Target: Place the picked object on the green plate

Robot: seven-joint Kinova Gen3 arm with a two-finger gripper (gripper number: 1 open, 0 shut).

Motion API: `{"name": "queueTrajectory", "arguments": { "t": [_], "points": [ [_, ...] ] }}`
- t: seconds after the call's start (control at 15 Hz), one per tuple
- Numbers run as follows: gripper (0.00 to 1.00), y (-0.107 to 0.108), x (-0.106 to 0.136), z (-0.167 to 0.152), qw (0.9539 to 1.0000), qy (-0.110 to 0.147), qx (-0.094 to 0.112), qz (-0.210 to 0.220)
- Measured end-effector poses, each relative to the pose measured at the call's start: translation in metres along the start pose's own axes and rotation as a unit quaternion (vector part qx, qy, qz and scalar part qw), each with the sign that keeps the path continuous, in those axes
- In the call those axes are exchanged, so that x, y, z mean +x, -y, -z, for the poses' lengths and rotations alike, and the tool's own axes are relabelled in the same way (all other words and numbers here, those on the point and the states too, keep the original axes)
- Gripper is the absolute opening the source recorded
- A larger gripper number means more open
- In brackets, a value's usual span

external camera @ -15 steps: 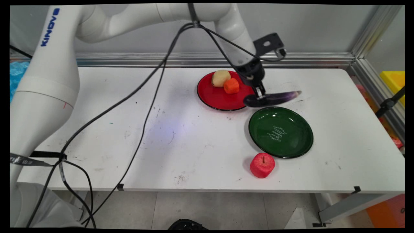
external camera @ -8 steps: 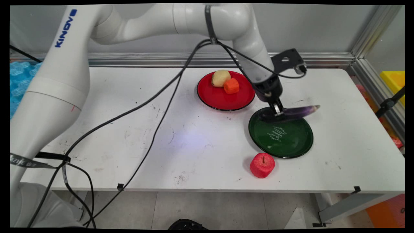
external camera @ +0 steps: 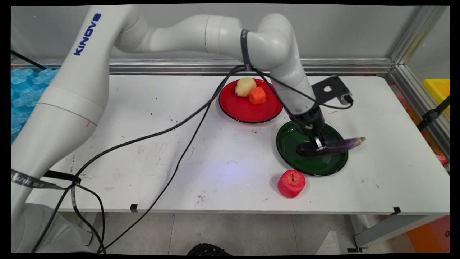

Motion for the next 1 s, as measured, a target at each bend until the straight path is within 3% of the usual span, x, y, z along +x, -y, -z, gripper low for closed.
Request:
{"name": "queueTrajectory", "arguments": {
  "t": [0.53, 0.6, 1.0],
  "points": [
    [0.0, -0.012, -0.014, -0.021, 0.9999, 0.013, 0.002, 0.009],
    [1.0, -0.012, -0.016, -0.021, 0.9998, 0.014, 0.004, 0.01],
    [1.0, -0.009, -0.018, -0.016, 0.9998, 0.015, 0.012, 0.011]
  ]
}}
